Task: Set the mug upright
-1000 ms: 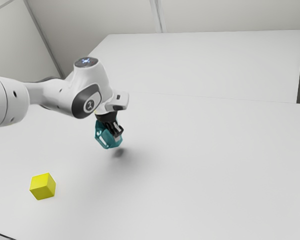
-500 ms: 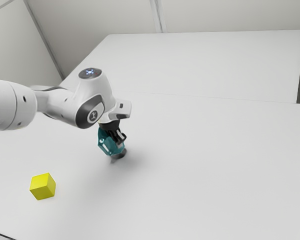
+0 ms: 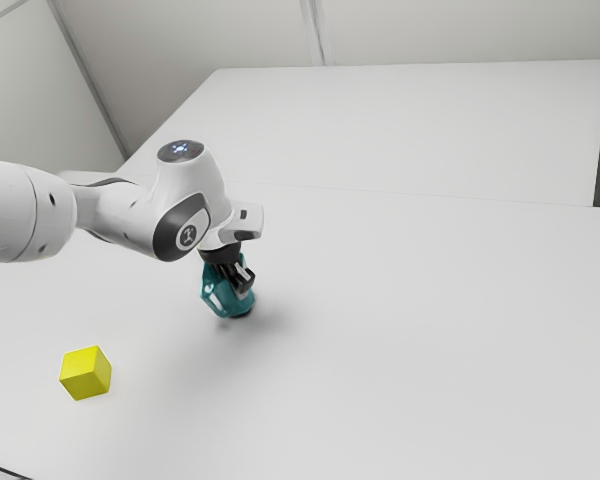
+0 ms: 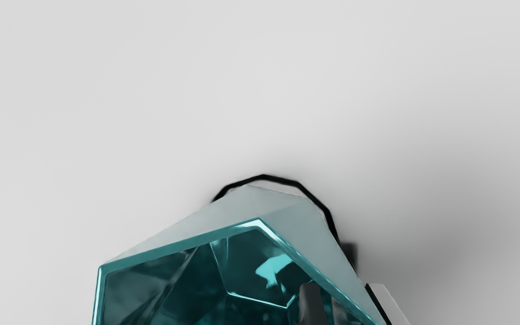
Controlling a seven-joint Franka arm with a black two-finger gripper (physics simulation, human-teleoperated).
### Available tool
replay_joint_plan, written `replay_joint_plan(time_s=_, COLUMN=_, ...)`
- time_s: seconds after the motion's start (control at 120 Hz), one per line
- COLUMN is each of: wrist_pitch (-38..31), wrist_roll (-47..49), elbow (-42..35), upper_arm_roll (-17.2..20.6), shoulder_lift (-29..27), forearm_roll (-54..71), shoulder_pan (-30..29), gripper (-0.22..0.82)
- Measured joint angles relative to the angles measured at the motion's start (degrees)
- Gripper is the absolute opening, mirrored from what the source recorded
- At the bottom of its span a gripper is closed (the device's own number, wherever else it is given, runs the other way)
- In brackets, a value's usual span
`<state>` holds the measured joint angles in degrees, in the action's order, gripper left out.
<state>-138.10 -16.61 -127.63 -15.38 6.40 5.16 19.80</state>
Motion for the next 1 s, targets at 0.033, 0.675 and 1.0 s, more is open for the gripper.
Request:
replay_joint_plan(time_s=0.033, wrist_pitch=-0.01, wrist_roll=-0.03, elbow=-0.01, upper_arm_roll=0.0, shoulder_lift=0.0, forearm_roll=-0.04, shoulder_pan=0.0, gripper=0.0)
replay_joint_plan(time_s=0.675, wrist_pitch=0.68, wrist_roll=-0.32, elbow=0.12, upper_arm_roll=0.0, shoulder_lift=-2.2, forearm_roll=-0.64, shoulder_pan=0.01, gripper=0.31)
replay_joint_plan(time_s=1.0, wrist_pitch=2.51, wrist_roll=-0.19, elbow=0.19, upper_arm_roll=0.08, shoulder_lift=-5.44, forearm_roll=-0.99, shoulder_pan=0.1, gripper=0.35)
